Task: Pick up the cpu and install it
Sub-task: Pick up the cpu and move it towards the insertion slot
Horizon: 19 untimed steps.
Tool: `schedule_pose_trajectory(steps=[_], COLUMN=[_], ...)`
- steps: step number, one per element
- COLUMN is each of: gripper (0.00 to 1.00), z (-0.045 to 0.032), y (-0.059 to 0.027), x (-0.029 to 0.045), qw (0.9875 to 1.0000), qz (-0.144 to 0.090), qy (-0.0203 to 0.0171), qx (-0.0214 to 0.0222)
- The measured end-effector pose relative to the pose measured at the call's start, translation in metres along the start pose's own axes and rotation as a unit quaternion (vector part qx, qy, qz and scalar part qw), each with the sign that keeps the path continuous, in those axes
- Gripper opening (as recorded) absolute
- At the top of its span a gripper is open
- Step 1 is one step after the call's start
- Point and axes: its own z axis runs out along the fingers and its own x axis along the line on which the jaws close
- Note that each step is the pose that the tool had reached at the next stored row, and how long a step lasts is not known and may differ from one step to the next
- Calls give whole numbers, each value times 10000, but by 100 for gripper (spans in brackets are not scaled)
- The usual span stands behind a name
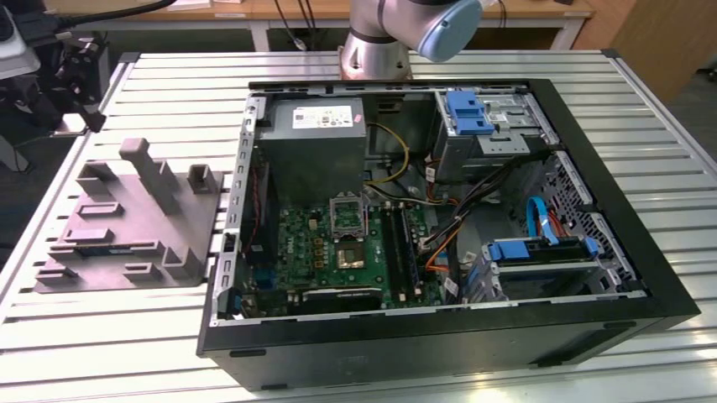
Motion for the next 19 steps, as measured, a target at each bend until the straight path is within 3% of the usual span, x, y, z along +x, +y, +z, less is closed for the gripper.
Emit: schedule_pose_trajectory(steps=[19], gripper=[47], z=[-6], y=[2], x=[-130], qw=[10000], qz=[0], qy=[0], qx=[0])
